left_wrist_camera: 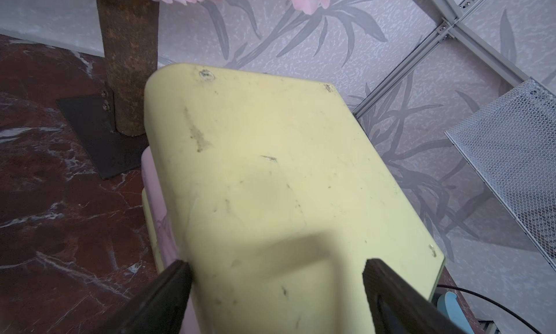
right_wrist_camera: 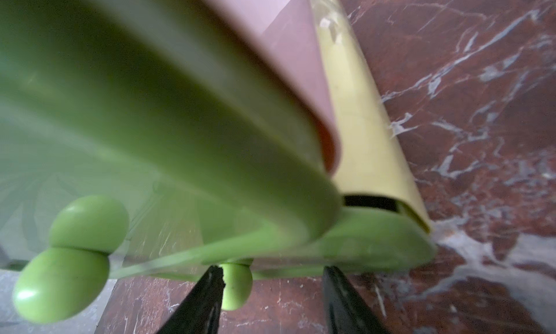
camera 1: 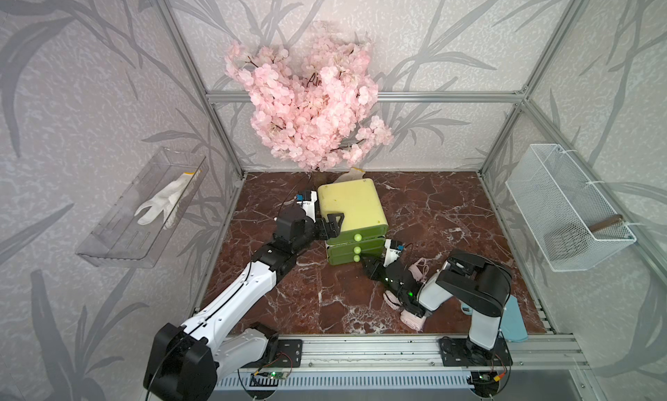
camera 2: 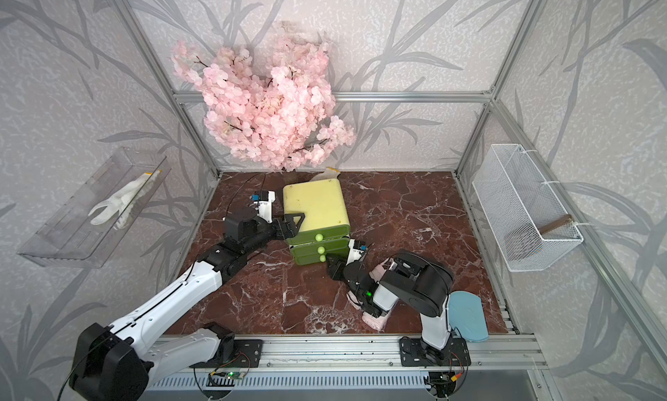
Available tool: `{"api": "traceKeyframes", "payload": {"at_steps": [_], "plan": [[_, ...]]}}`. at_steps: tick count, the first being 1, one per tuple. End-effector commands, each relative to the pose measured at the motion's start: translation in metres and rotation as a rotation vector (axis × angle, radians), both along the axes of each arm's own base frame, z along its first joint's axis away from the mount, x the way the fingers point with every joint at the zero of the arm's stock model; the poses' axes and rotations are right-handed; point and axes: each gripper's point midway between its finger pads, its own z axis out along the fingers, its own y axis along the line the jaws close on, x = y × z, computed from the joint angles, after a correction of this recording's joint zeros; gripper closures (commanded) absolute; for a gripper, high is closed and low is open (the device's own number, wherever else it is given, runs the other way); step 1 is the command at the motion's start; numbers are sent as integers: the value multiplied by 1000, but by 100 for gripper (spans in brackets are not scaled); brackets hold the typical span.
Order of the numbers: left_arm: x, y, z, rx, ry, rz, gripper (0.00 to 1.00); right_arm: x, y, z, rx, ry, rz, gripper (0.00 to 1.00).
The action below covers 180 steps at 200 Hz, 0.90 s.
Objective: Place the umbrella in the drawer by color
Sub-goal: Adjust the storage box at the center of the board, then open the drawer in the storage box.
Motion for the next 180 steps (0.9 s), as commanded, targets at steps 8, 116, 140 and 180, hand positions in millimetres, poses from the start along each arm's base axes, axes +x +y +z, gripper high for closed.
{"api": "traceKeyframes", "payload": {"at_steps": [8, 116, 140, 180], "plan": [[-5, -1, 3, 6, -28, -18, 6, -1, 12, 6, 4, -15, 36, 42], [-10, 5, 5, 30, -42, -8, 6, -7, 35, 2, 74, 24, 31, 45], [-10, 5, 6, 28, -44, -10, 6, -8, 37, -3, 78, 43, 28, 46], [-12, 4, 6, 24, -46, -14, 6, -4, 39, -1, 96, 10, 12, 49]]}}
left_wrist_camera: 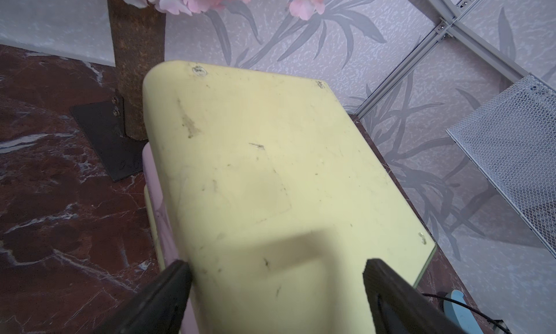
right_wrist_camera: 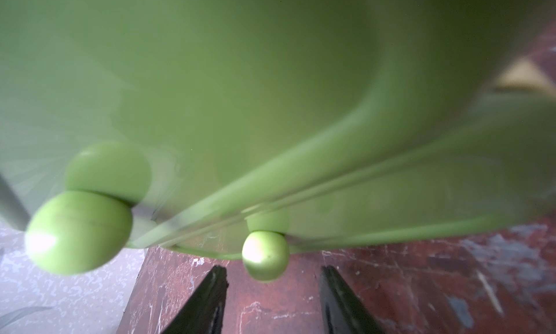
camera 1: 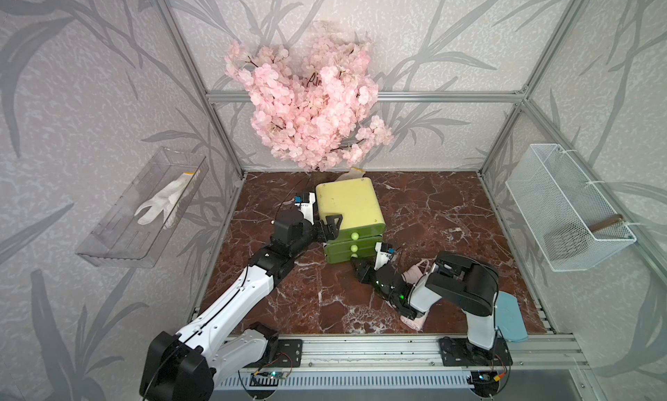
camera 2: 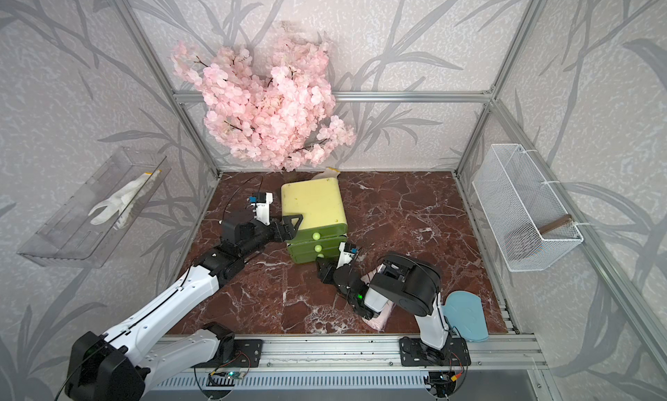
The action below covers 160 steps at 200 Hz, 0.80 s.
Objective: Place the umbrella in the drawer by color
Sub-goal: Open the drawer in the storage box.
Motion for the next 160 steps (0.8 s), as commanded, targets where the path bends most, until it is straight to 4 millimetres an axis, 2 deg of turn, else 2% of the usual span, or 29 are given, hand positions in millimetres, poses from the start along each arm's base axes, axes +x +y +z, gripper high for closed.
{"api": "traceKeyframes", "payload": {"at_steps": [1, 112, 147, 160], "plan": [[-5, -1, 4, 6, -26, -20, 6, 5, 4, 2, 29, -20, -15, 49], [-9, 0, 7, -1, -39, -26, 6, 23, 8, 14, 88, -96, -92, 54], [-10, 0, 8, 1, -43, -25, 6, 26, 14, 18, 98, -104, -87, 63], [-10, 1, 8, 1, -44, -23, 6, 26, 14, 17, 98, -104, -86, 69]]}}
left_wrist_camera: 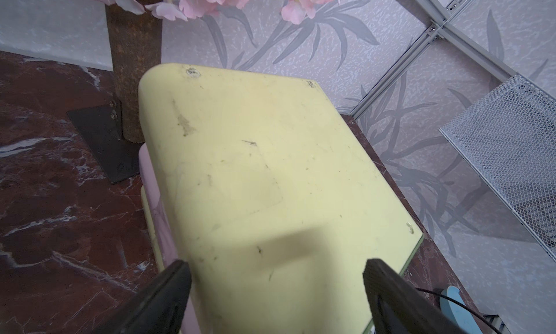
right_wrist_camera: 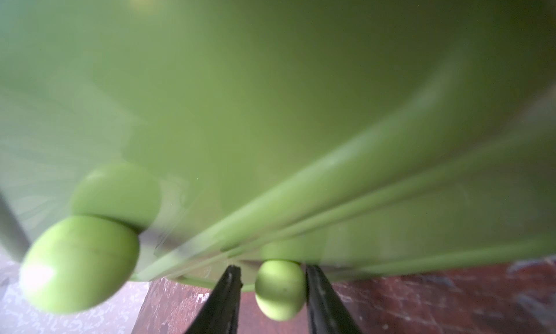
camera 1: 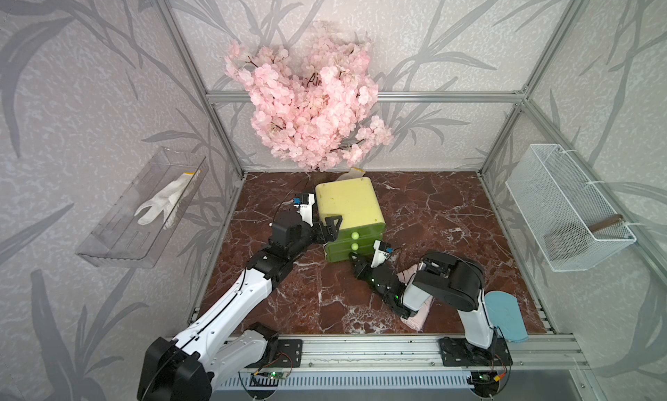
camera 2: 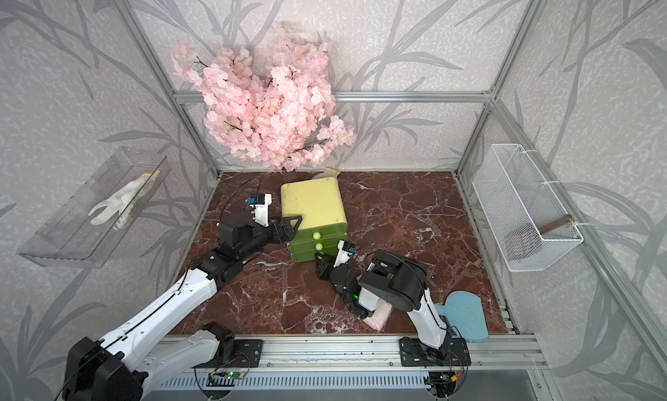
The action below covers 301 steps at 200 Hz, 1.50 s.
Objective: Place the umbrella in the drawer by color
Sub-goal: Open the drawer in the storage box.
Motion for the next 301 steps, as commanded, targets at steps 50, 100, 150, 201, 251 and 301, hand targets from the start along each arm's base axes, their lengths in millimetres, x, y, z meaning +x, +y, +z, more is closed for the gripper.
{"api": "traceKeyframes", "payload": {"at_steps": [50, 100, 150, 201, 251, 301], "plan": [[-4, 1, 2, 13, -27, -4, 6, 3, -2, 12, 23, -36, -16, 86], [-3, 3, 1, 19, -27, 6, 6, -26, -14, 14, -18, -38, 16, 87], [-2, 5, 2, 24, -31, 16, 6, -63, -27, 5, -56, -14, 52, 87], [-2, 4, 3, 29, -28, 10, 6, -61, -29, 5, -90, 3, 67, 86], [-49, 30, 33, 75, -52, 55, 6, -48, -23, 10, -95, 4, 76, 86], [-101, 35, -33, 154, 75, 7, 6, -47, -21, 6, -65, 20, 85, 85]]}}
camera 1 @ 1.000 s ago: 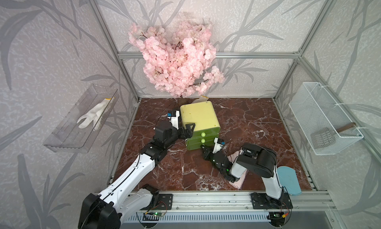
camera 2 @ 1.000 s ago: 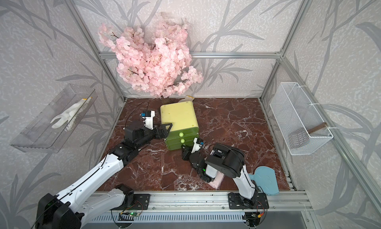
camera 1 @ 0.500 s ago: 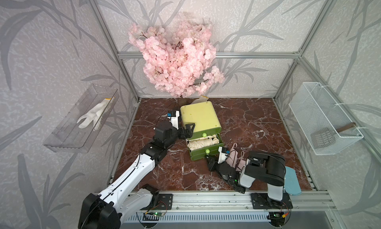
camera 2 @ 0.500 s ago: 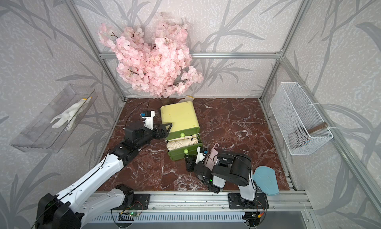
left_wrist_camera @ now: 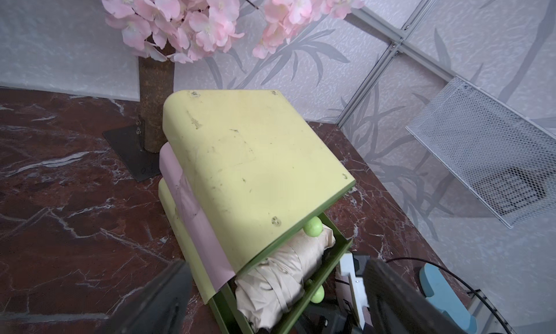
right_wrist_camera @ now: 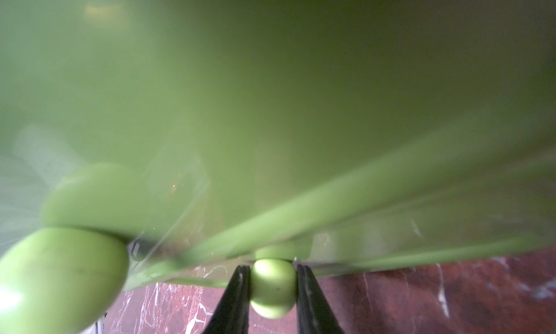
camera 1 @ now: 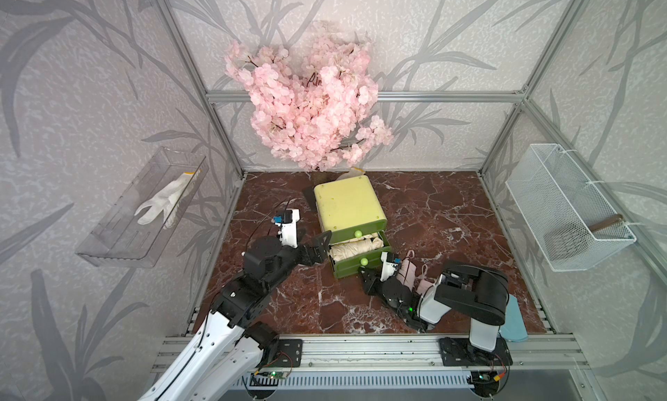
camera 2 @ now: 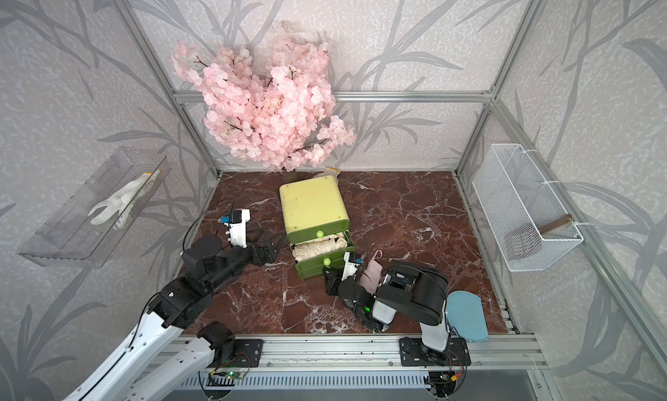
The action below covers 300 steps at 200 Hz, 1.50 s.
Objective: Place the umbrella in the drawer by color
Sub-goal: Open the drawer in the storage box, then close the drawer in the storage box.
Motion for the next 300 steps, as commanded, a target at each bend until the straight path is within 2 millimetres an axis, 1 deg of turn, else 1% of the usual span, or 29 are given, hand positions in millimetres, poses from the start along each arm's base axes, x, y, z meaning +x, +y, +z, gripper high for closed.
{"api": "traceKeyframes", "payload": {"at_steps": [1, 13, 26, 45, 60, 81, 99, 120, 146, 156, 174, 204, 225, 259, 280, 300], "plan": [[-15, 8, -72, 132, 170, 17, 6, 7, 7, 9, 43, -17, 6, 85], [-19, 1, -83, 123, 178, -16, 5, 7, 7, 7, 50, -10, 9, 85], [-26, -8, -91, 125, 184, -68, 3, 7, 8, 8, 55, -5, 13, 85], [-38, -25, -104, 171, 175, -170, 0, 7, 7, 9, 55, -2, 16, 86], [-42, -33, -116, 228, 146, -213, 0, 8, 4, 10, 54, -3, 13, 85], [-30, -36, -133, 297, 120, -195, 0, 8, 0, 11, 55, -6, 8, 85], [-10, -35, -141, 353, 82, -128, 0, 8, -1, 9, 55, -1, 8, 85], [20, -19, -135, 375, -9, 50, 0, 6, -1, 6, 59, 15, 13, 86], [44, -13, -129, 396, -33, 114, 0, 3, -7, -1, 72, 32, 2, 86], [51, -11, -128, 396, -35, 133, 0, 2, -10, -3, 73, 36, -2, 86], [63, -5, -119, 361, -61, 179, 0, 0, -14, -6, 71, 44, -7, 86], [77, 2, -103, 325, -83, 216, 0, -4, -19, -10, 67, 58, -7, 87], [84, -2, -103, 336, -67, 202, 0, -6, -21, -11, 66, 65, -5, 87], [90, -13, -103, 286, -72, 177, 0, -8, -22, -9, 54, 69, -2, 88], [95, -11, -106, 301, -68, 196, 0, -12, -21, -4, 35, 63, 5, 87], [98, -11, -104, 310, -79, 207, 0, -17, -19, 1, 10, 56, 15, 87]]}}
